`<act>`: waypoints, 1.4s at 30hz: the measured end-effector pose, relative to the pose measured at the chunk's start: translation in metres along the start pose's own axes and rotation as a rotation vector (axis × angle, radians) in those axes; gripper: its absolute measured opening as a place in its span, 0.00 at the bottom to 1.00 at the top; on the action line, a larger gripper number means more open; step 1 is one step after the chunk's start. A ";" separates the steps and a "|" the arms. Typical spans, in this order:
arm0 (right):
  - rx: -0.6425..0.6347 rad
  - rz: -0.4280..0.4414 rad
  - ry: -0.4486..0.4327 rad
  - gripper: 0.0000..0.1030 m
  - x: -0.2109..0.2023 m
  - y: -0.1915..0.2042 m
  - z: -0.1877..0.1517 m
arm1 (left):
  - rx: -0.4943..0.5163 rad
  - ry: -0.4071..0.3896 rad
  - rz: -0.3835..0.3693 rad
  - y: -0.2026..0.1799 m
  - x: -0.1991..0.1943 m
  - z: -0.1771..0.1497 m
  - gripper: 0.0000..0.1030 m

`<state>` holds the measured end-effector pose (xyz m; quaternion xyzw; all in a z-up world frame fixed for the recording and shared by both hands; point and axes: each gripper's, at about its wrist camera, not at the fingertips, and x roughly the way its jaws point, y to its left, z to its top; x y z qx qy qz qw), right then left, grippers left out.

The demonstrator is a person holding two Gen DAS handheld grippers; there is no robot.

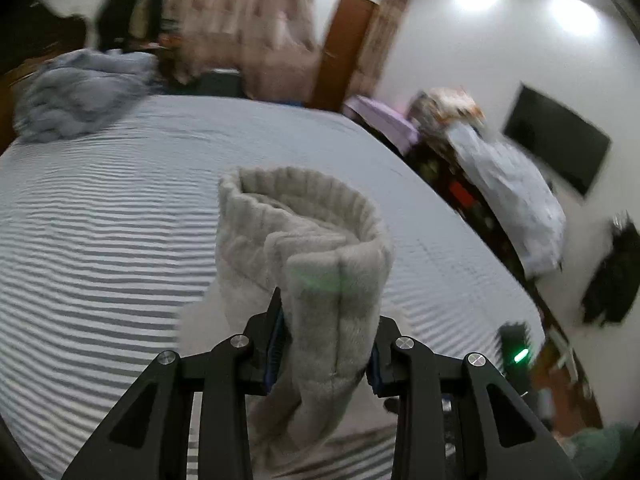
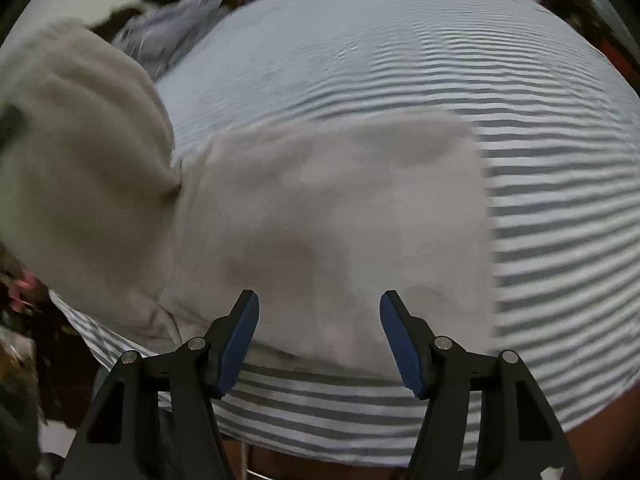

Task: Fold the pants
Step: 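Fold the cuff over the pants with the left gripper and release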

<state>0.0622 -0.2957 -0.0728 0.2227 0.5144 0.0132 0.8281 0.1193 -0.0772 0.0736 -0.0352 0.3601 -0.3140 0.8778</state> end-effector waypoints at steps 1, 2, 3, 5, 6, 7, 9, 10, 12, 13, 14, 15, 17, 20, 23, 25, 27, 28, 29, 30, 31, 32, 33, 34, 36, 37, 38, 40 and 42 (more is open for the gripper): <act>0.029 0.006 -0.013 0.59 -0.006 -0.008 0.000 | 0.020 0.019 -0.010 -0.017 0.014 -0.003 0.33; 0.075 0.009 -0.032 0.60 -0.016 -0.024 0.000 | 0.039 0.042 -0.026 -0.035 0.032 -0.009 0.33; 0.107 0.013 -0.047 0.61 -0.022 -0.036 0.000 | 0.045 0.060 -0.039 -0.049 0.044 -0.017 0.33; 0.166 0.021 -0.067 0.61 -0.032 -0.062 -0.001 | 0.080 0.108 -0.045 -0.077 0.077 -0.036 0.33; 0.194 0.023 -0.070 0.61 -0.033 -0.075 -0.003 | 0.105 0.125 -0.038 -0.089 0.091 -0.044 0.33; 0.216 0.028 -0.072 0.61 -0.034 -0.083 -0.005 | 0.138 0.144 -0.025 -0.102 0.105 -0.056 0.33; 0.247 0.036 -0.062 0.61 -0.031 -0.095 -0.009 | 0.170 0.184 0.013 -0.119 0.129 -0.081 0.33; 0.265 0.043 -0.058 0.61 -0.028 -0.103 -0.011 | 0.200 0.185 0.038 -0.127 0.134 -0.090 0.34; 0.284 0.060 -0.055 0.61 -0.022 -0.112 -0.014 | 0.325 0.164 0.101 -0.145 0.141 -0.102 0.37; 0.293 0.063 -0.051 0.61 -0.020 -0.116 -0.014 | 0.370 0.155 0.116 -0.152 0.142 -0.106 0.41; 0.299 0.068 -0.051 0.61 -0.018 -0.117 -0.014 | 0.405 0.156 0.121 -0.158 0.142 -0.108 0.43; 0.304 0.075 -0.052 0.61 -0.014 -0.119 -0.013 | 0.412 0.171 0.105 -0.160 0.142 -0.107 0.46; 0.316 0.092 -0.054 0.61 -0.010 -0.121 -0.010 | 0.397 0.193 0.089 -0.153 0.140 -0.101 0.47; 0.321 0.156 -0.064 0.61 -0.011 -0.120 -0.008 | 0.320 0.217 0.005 -0.137 0.123 -0.090 0.55; 0.314 0.219 -0.063 0.61 -0.010 -0.114 -0.005 | 0.278 0.215 -0.058 -0.123 0.100 -0.077 0.60; 0.326 0.270 -0.056 0.61 -0.007 -0.112 0.000 | 0.275 0.214 -0.112 -0.114 0.085 -0.076 0.61; 0.353 0.304 -0.037 0.61 -0.003 -0.110 0.004 | 0.274 0.190 -0.165 -0.108 0.068 -0.077 0.62; 0.363 0.326 -0.029 0.63 0.000 -0.108 0.006 | 0.272 0.193 -0.175 -0.103 0.062 -0.080 0.62; 0.377 0.363 -0.025 0.63 0.001 -0.107 0.005 | 0.268 0.208 -0.188 -0.104 0.061 -0.081 0.62; 0.388 0.414 -0.018 0.63 0.005 -0.104 0.008 | 0.258 0.206 -0.186 -0.099 0.055 -0.083 0.62; 0.390 0.437 -0.009 0.63 0.006 -0.102 0.008 | 0.244 0.198 -0.172 -0.097 0.053 -0.083 0.62; 0.386 0.446 0.008 0.63 0.009 -0.099 0.011 | 0.226 0.201 -0.175 -0.093 0.053 -0.082 0.62; 0.377 0.428 0.021 0.63 0.013 -0.095 0.014 | 0.209 0.204 -0.171 -0.087 0.050 -0.085 0.62; 0.371 0.415 0.022 0.63 0.015 -0.092 0.015 | 0.190 0.200 -0.144 -0.080 0.048 -0.083 0.62; 0.355 0.406 0.030 0.64 0.015 -0.088 0.017 | 0.157 0.181 -0.086 -0.060 0.043 -0.078 0.62; 0.338 0.401 0.033 0.64 0.016 -0.083 0.020 | 0.143 0.174 -0.055 -0.050 0.041 -0.078 0.62; 0.320 0.384 0.028 0.65 0.015 -0.078 0.024 | 0.119 0.167 -0.015 -0.036 0.040 -0.076 0.62; 0.262 0.332 0.020 0.66 0.020 -0.064 0.036 | 0.077 0.164 0.032 -0.013 0.038 -0.074 0.62; 0.228 0.299 0.022 0.65 0.026 -0.055 0.044 | 0.041 0.170 0.116 0.011 0.041 -0.075 0.62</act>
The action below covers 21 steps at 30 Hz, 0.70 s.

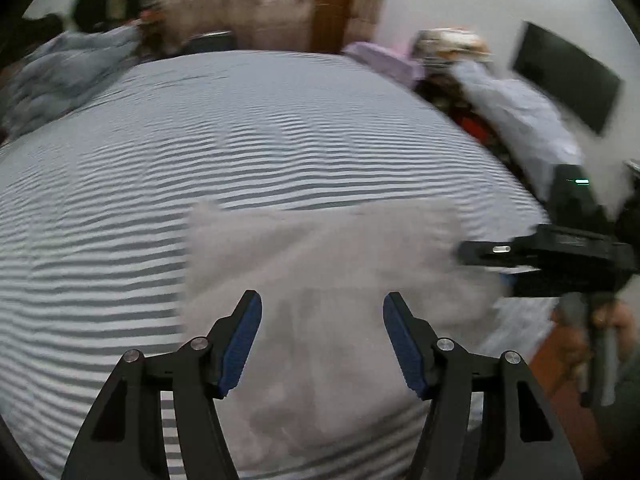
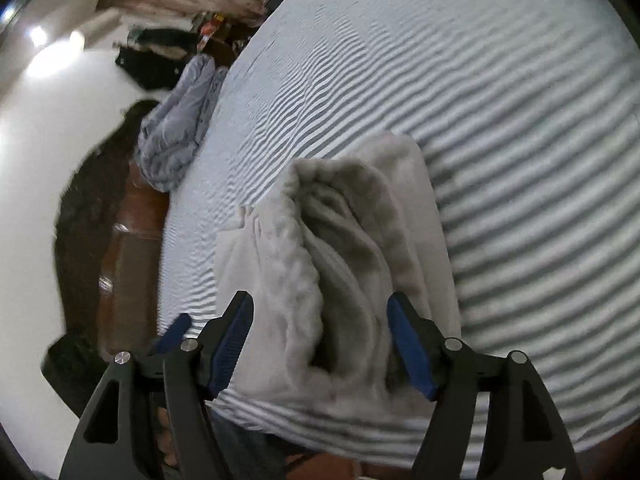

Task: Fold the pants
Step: 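Fold the cuff over the pants with the left gripper and release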

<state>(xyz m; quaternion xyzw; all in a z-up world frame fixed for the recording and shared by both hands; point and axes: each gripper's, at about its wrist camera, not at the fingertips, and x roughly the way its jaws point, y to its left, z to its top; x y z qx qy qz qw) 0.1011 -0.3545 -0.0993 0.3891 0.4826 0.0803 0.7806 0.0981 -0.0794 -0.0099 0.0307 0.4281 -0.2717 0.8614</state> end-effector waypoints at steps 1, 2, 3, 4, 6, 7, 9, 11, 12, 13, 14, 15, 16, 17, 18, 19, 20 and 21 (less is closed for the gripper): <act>-0.020 -0.017 -0.001 0.61 0.005 0.004 0.004 | -0.021 0.009 0.023 0.010 0.003 -0.001 0.62; -0.041 -0.030 0.006 0.46 0.009 0.008 0.007 | -0.046 0.022 0.048 0.021 0.005 -0.004 0.62; -0.050 -0.054 0.010 0.38 0.013 0.012 0.009 | -0.071 0.034 0.073 0.031 0.006 -0.006 0.62; -0.061 -0.077 0.012 0.31 0.014 0.014 0.008 | -0.092 0.039 0.079 0.041 0.006 -0.011 0.62; -0.120 -0.129 -0.013 0.21 0.010 0.024 0.004 | -0.133 0.052 0.091 0.057 0.009 -0.019 0.62; -0.166 -0.167 -0.031 0.18 0.006 0.032 0.000 | -0.145 0.055 0.096 0.061 0.010 -0.021 0.62; -0.252 -0.247 -0.075 0.16 -0.003 0.047 -0.010 | -0.167 0.061 0.099 0.068 0.012 -0.024 0.62; -0.310 -0.309 -0.117 0.16 -0.012 0.060 -0.018 | -0.183 0.065 0.102 0.071 0.016 -0.026 0.62; -0.318 -0.322 -0.133 0.16 -0.017 0.062 -0.020 | -0.187 0.062 0.102 0.072 0.016 -0.025 0.62; -0.322 -0.333 -0.141 0.15 -0.022 0.061 -0.022 | -0.190 0.057 0.101 0.074 0.017 -0.024 0.62; -0.322 -0.349 -0.152 0.15 -0.026 0.061 -0.024 | -0.189 0.050 0.097 0.074 0.015 -0.025 0.62; -0.312 -0.356 -0.157 0.15 -0.028 0.059 -0.025 | -0.186 0.046 0.096 0.074 0.014 -0.025 0.62; -0.292 -0.368 -0.149 0.15 -0.027 0.051 -0.024 | -0.181 0.044 0.091 0.073 0.015 -0.024 0.62; -0.278 -0.375 -0.142 0.15 -0.025 0.045 -0.024 | -0.175 0.046 0.085 0.073 0.016 -0.023 0.62; -0.263 -0.377 -0.136 0.15 -0.023 0.037 -0.025 | -0.163 0.052 0.077 0.071 0.017 -0.021 0.62; -0.249 -0.373 -0.125 0.16 -0.019 0.029 -0.026 | -0.143 0.064 0.070 0.067 0.021 -0.019 0.62; -0.242 -0.372 -0.126 0.18 -0.016 0.024 -0.026 | -0.117 0.077 0.072 0.061 0.025 -0.019 0.62; -0.236 -0.375 -0.132 0.20 -0.015 0.022 -0.025 | -0.097 0.088 0.073 0.055 0.028 -0.019 0.62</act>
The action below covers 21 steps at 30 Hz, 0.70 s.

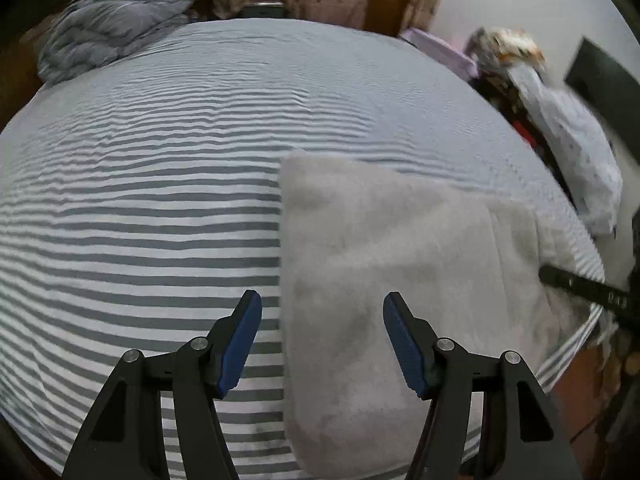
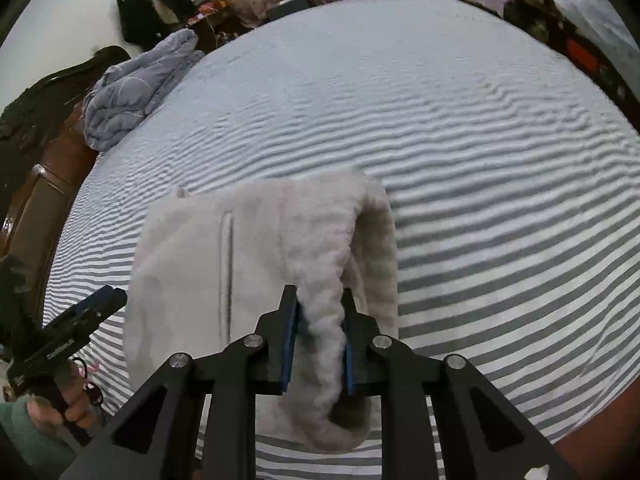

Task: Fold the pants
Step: 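Fold the cuff over the pants with the left gripper and release, then grasp the folded end with the right gripper and lift it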

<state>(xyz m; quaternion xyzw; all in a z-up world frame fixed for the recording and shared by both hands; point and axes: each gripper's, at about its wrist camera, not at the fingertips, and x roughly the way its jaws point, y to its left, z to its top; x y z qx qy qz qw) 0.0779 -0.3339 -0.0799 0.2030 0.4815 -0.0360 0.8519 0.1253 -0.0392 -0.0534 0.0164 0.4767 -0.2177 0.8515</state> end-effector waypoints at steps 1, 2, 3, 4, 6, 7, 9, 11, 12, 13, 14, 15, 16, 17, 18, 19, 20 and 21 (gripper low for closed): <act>0.003 0.002 0.000 0.24 0.001 -0.002 -0.001 | 0.025 0.017 -0.007 -0.006 0.005 -0.003 0.62; 0.011 0.004 0.007 0.29 0.002 -0.005 -0.001 | 0.049 0.040 -0.008 -0.011 0.011 -0.006 0.62; 0.016 -0.001 0.011 0.33 0.002 -0.005 -0.002 | 0.075 0.063 0.008 -0.015 0.018 -0.009 0.62; 0.015 -0.004 0.015 0.42 0.002 -0.007 -0.002 | 0.107 0.065 0.044 -0.021 0.025 -0.013 0.64; -0.007 -0.023 0.024 0.52 0.001 -0.010 -0.006 | 0.158 0.029 0.080 -0.029 0.030 -0.020 0.67; -0.019 -0.033 0.026 0.56 0.000 -0.010 -0.008 | 0.159 0.022 0.082 -0.030 0.030 -0.020 0.68; -0.016 -0.015 0.032 0.62 -0.003 -0.014 -0.010 | 0.131 0.037 0.067 -0.026 0.031 -0.017 0.68; 0.004 0.005 0.050 0.69 -0.002 -0.021 -0.010 | 0.076 0.052 0.025 -0.017 0.027 -0.011 0.68; 0.019 0.029 0.057 0.69 -0.002 -0.024 -0.010 | 0.056 0.054 0.004 -0.013 0.024 -0.009 0.68; 0.030 0.041 0.067 0.70 -0.001 -0.025 -0.010 | 0.026 0.051 -0.025 -0.006 0.019 -0.007 0.68; 0.047 0.056 0.078 0.72 0.000 -0.029 -0.010 | 0.005 0.047 -0.041 -0.003 0.014 -0.004 0.68; 0.057 0.073 0.084 0.72 0.001 -0.029 -0.010 | -0.018 0.042 -0.061 0.003 0.009 -0.003 0.68; 0.062 0.087 0.091 0.73 0.001 -0.030 -0.011 | -0.041 0.034 -0.084 0.011 0.004 -0.002 0.68; 0.065 0.092 0.097 0.76 0.002 -0.032 -0.013 | -0.058 0.027 -0.098 0.013 -0.001 -0.003 0.69; 0.068 0.099 0.102 0.77 0.003 -0.034 -0.014 | -0.076 0.026 -0.108 0.018 -0.003 -0.003 0.69; 0.077 0.119 0.109 0.79 0.005 -0.037 -0.014 | -0.097 0.032 -0.133 0.026 -0.005 -0.003 0.69; 0.093 0.148 0.121 0.79 0.007 -0.041 -0.015 | -0.109 0.039 -0.148 0.031 -0.005 -0.004 0.69; 0.109 0.177 0.132 0.79 0.010 -0.046 -0.015 | -0.122 0.050 -0.158 0.037 -0.005 -0.003 0.69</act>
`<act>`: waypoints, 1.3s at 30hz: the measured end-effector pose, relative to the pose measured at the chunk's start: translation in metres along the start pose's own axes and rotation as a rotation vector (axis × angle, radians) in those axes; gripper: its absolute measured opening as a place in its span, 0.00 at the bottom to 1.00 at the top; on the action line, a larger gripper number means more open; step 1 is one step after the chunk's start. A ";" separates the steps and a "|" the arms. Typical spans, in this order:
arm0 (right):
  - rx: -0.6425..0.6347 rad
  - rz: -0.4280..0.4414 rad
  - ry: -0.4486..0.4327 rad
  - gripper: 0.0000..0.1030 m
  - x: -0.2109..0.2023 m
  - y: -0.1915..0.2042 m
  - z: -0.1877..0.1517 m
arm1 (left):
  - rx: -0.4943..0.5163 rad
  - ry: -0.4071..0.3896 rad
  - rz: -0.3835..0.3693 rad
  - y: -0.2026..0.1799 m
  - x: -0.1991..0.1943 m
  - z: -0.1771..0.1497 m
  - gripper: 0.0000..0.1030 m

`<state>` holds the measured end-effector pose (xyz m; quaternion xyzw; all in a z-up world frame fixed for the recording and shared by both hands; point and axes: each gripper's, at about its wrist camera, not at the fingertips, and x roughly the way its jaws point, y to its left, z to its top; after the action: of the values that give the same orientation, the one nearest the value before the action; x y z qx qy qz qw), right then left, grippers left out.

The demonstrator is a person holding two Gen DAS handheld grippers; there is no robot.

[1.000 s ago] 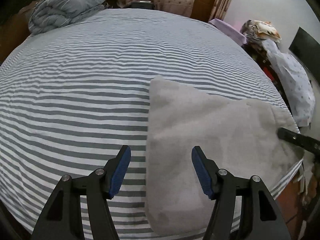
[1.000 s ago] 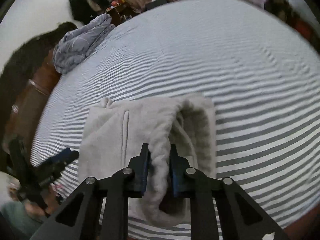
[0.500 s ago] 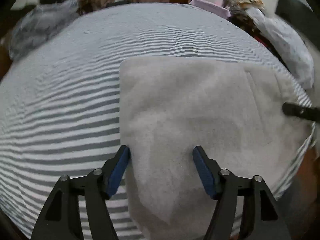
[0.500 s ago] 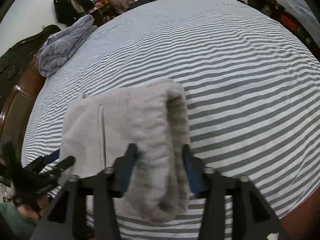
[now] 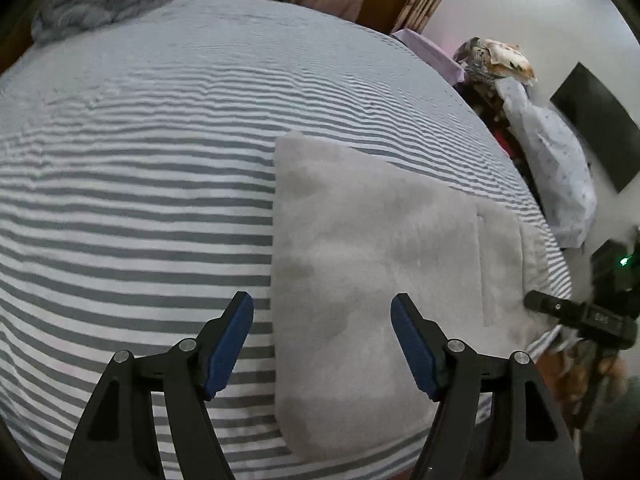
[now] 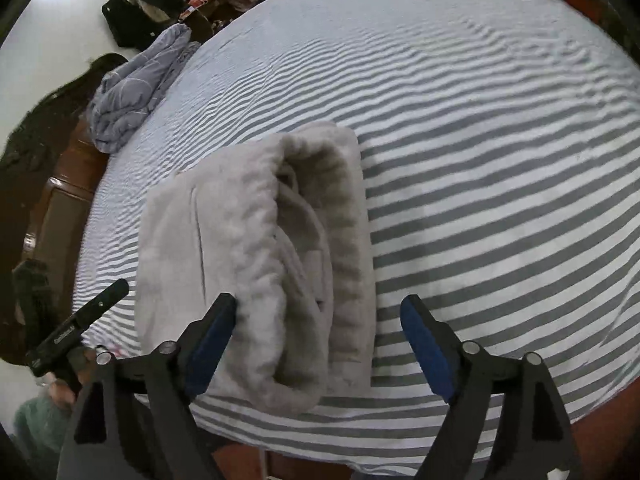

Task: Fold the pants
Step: 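Grasp the folded end with the right gripper and lift it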

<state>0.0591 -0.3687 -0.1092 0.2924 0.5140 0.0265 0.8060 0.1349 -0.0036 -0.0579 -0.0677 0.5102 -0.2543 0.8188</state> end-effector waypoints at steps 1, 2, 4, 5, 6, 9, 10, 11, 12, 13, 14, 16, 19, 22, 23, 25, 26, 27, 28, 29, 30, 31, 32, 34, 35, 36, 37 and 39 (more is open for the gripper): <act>0.015 0.024 0.010 0.79 0.003 -0.004 0.000 | -0.014 0.013 -0.020 0.005 0.001 0.001 0.69; 0.030 0.054 0.022 0.79 0.006 -0.009 0.001 | -0.030 0.025 -0.040 0.009 0.002 0.000 0.69; 0.052 0.088 0.042 0.80 0.011 -0.015 0.002 | -0.087 0.058 -0.071 0.020 0.008 0.000 0.70; 0.058 0.102 0.047 0.80 0.013 -0.017 0.002 | -0.104 0.067 -0.083 0.023 0.010 0.000 0.70; 0.060 0.109 0.048 0.80 0.014 -0.019 0.002 | -0.117 0.074 -0.089 0.026 0.013 0.001 0.70; 0.049 0.113 0.054 0.81 0.017 -0.021 0.004 | -0.125 0.084 -0.068 0.029 0.022 0.000 0.70; 0.049 0.117 0.055 0.82 0.018 -0.022 0.004 | -0.121 0.088 -0.056 0.028 0.024 0.000 0.70; 0.048 0.120 0.058 0.82 0.019 -0.022 0.005 | -0.113 0.093 -0.042 0.026 0.027 0.000 0.70; 0.045 0.119 0.063 0.82 0.021 -0.022 0.006 | -0.096 0.096 -0.035 0.024 0.029 -0.001 0.70; 0.041 0.120 0.064 0.83 0.021 -0.024 0.007 | -0.075 0.096 -0.021 0.020 0.030 -0.001 0.70; 0.037 0.128 0.066 0.83 0.023 -0.024 0.008 | -0.047 0.094 0.007 0.017 0.031 -0.001 0.70; 0.026 0.137 0.071 0.83 0.026 -0.024 0.012 | -0.004 0.079 0.031 0.013 0.031 0.001 0.70; 0.013 0.162 0.079 0.83 0.033 -0.023 0.017 | 0.032 0.071 0.062 0.005 0.032 0.001 0.70; -0.005 0.180 0.087 0.83 0.041 -0.022 0.022 | 0.057 0.073 0.072 -0.001 0.034 0.001 0.70; -0.010 0.186 0.088 0.83 0.044 -0.022 0.023 | 0.062 0.076 0.074 -0.004 0.036 0.001 0.71; -0.017 0.203 0.091 0.83 0.049 -0.021 0.027 | 0.062 0.078 0.072 -0.006 0.040 0.005 0.72; -0.022 0.210 0.091 0.84 0.052 -0.021 0.028 | 0.058 0.080 0.067 -0.006 0.042 0.007 0.73; -0.026 0.215 0.093 0.84 0.054 -0.021 0.029 | 0.054 0.081 0.065 -0.006 0.044 0.007 0.73; -0.030 0.226 0.097 0.84 0.056 -0.021 0.030 | 0.047 0.080 0.059 -0.005 0.045 0.006 0.74; -0.033 0.234 0.100 0.84 0.059 -0.021 0.032 | 0.042 0.080 0.053 -0.004 0.046 0.007 0.74; -0.037 0.240 0.102 0.84 0.061 -0.021 0.033 | 0.039 0.079 0.048 -0.004 0.048 0.007 0.75; -0.042 0.248 0.104 0.84 0.063 -0.020 0.035 | 0.037 0.078 0.043 -0.003 0.050 0.008 0.76; -0.048 0.257 0.103 0.85 0.066 -0.020 0.037 | 0.031 0.077 0.035 -0.002 0.052 0.008 0.77; -0.055 0.271 0.102 0.85 0.069 -0.017 0.041 | 0.006 0.078 0.011 0.001 0.057 0.011 0.79; -0.058 0.276 0.101 0.85 0.070 -0.017 0.042 | -0.007 0.080 0.000 0.003 0.059 0.012 0.79; -0.062 0.279 0.099 0.85 0.071 -0.016 0.043 | -0.026 0.083 -0.016 0.005 0.062 0.014 0.80; -0.067 0.284 0.098 0.85 0.073 -0.015 0.045 | -0.038 0.083 -0.025 0.007 0.064 0.014 0.80; -0.073 0.288 0.099 0.85 0.076 -0.014 0.048 | -0.053 0.080 -0.040 0.008 0.068 0.016 0.81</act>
<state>0.1319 -0.3761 -0.1633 0.3317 0.5047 0.1749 0.7776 0.1758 -0.0317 -0.1076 -0.0895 0.5476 -0.2594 0.7905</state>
